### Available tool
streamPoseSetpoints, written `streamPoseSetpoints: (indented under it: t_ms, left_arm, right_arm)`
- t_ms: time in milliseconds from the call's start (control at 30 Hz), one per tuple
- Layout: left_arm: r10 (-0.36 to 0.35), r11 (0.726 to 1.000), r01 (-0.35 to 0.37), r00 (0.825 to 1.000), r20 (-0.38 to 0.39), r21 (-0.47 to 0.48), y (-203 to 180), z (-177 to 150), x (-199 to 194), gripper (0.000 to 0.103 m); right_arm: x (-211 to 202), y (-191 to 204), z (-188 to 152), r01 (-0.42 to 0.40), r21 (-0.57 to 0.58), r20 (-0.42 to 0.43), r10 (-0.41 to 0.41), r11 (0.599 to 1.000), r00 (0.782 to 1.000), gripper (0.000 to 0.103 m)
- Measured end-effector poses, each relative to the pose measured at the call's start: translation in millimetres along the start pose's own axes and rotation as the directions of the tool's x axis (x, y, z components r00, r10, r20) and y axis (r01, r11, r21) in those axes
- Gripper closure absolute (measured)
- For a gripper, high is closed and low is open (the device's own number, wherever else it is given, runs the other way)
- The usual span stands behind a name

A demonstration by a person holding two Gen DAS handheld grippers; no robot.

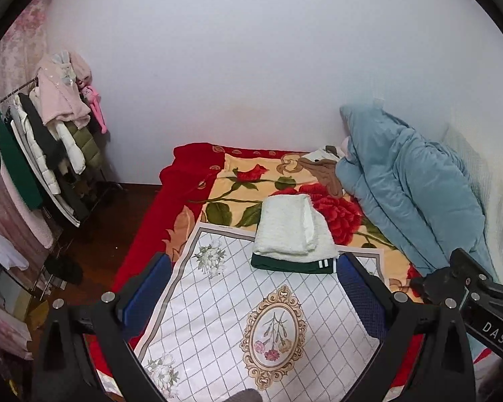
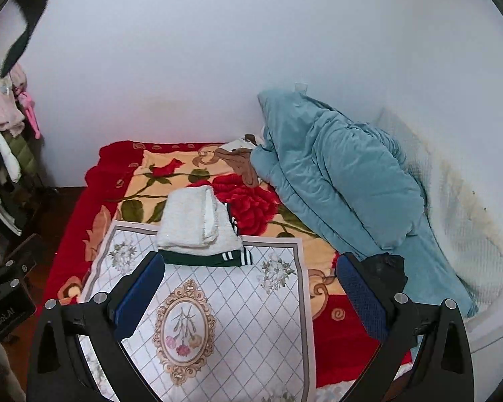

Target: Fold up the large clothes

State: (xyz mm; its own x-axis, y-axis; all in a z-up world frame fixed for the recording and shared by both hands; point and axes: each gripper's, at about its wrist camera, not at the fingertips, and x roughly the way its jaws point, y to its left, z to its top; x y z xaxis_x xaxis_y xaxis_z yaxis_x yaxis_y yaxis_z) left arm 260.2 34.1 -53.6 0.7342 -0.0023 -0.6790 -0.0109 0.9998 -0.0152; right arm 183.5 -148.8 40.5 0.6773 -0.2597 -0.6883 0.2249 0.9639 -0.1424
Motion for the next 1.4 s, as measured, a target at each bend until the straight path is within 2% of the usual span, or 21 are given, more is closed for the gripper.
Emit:
streamPoseSetpoints:
  t_ms: [200,467,1400]
  left_arm:
    - [0.000,1.000,0.000,1.000,0.022,0.006,-7.4,-5.6,-24.9,0.003]
    - [0.001,1.000,-0.001,0.999,0.033,0.002,-13.8,-11.1,-42.8,0.003]
    - [0.024,1.000,-0.023,0.999,0.043,-0.017,-13.3,-22.9,-59.4,0.002]
  right_arm:
    - [-37.1,-15.3,-0.2,-0.014,-0.010,0.032,0.015,1.000,0.999,0.000]
    - [-60.7,-26.1,-3.4,-0.037,-0.022,0.054,0.038,0.999,0.998,0.000]
    - [-71.3,-34.3,-4.3,-0.057,-0.018,0.046,0.058,0.998,0.997,0.000]
